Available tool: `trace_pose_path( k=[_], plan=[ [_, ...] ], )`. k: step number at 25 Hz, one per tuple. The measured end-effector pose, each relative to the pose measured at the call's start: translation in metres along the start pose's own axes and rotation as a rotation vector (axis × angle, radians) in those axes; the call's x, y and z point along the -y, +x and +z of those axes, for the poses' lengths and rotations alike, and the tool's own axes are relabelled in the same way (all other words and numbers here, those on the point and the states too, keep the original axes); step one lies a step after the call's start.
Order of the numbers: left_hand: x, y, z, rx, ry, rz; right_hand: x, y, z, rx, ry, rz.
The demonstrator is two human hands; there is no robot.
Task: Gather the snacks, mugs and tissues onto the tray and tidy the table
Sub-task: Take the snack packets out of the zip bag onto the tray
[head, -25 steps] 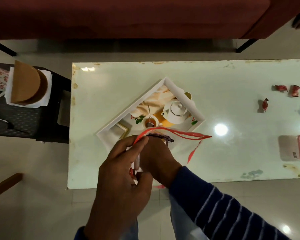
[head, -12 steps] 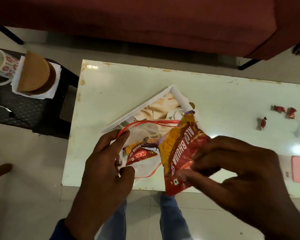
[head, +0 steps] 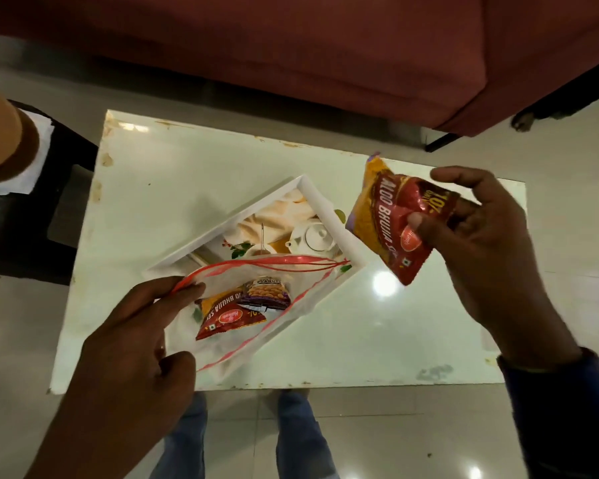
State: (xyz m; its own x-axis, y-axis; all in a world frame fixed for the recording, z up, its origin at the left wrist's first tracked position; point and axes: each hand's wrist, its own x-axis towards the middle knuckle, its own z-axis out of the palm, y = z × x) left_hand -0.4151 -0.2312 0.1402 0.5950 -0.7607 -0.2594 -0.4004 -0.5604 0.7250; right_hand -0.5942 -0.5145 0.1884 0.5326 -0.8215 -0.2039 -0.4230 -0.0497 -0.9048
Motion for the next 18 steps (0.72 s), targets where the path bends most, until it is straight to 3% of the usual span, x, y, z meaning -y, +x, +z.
trace_pose_path(
  k=[7,10,14,18],
  plan=[
    [0.009,-0.002,-0.007,-0.006,-0.043,0.018,-0.074,0.074,0.024,0.137,0.108,0.376],
    [0.009,-0.004,-0.008,-0.006,-0.02,0.015,-0.093,0.094,0.041,0.175,0.038,0.393],
    [0.005,-0.002,-0.008,-0.023,-0.032,0.045,-0.105,0.119,0.063,0.307,-0.268,0.319],
    [0.002,0.0,-0.008,0.015,-0.074,0.098,-0.121,0.146,0.084,0.347,-0.325,0.35]
  ],
)
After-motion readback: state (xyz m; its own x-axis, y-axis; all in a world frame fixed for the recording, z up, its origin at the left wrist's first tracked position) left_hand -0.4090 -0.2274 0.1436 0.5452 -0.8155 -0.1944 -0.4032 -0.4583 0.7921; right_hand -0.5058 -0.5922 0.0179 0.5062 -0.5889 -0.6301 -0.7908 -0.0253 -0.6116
